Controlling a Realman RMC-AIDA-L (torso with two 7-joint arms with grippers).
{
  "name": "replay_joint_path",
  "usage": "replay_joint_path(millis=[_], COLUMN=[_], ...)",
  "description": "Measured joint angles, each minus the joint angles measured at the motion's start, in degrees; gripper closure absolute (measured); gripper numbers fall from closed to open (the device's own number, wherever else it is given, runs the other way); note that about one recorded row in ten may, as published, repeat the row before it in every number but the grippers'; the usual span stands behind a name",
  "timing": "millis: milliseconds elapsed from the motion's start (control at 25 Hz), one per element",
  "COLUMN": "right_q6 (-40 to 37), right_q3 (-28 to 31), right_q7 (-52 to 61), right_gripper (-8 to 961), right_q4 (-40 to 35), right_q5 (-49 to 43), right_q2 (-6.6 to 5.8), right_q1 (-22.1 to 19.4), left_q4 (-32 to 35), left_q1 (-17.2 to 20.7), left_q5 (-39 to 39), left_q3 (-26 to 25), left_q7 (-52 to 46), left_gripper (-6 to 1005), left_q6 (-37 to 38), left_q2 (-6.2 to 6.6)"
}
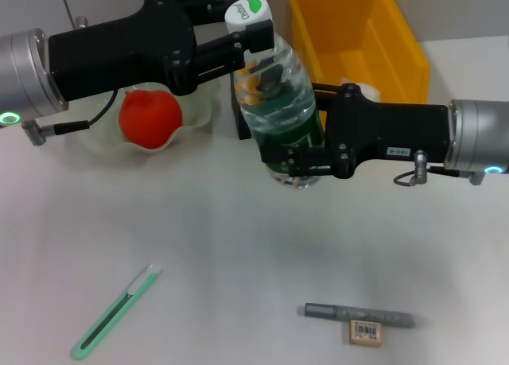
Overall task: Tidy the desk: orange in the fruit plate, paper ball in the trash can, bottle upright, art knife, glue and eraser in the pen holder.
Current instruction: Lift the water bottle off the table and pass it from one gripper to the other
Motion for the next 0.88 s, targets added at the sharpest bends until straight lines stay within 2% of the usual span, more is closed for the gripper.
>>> replay_joint_path(millis=[360, 880], right_q6=[-0.5, 0.2], right_q3=[0.0, 0.0], right_q7=[0.6, 1.5], right_gripper=[196, 196], right_q4=[-1.8, -1.3], right_q5=[0.2, -1.7], right_q2=[-0.01, -0.10], right_q1=[-2.2, -2.5], left_q4=[-0.3, -0.3], left_q1=[0.1, 0.1], left_q5=[-0.1, -0.2], left_q3=[-0.8, -1.4], left_q7=[0.2, 0.3], left_gripper=[568, 568], left_q6=[0.1, 0.1], left_q2=[0.07, 0.09])
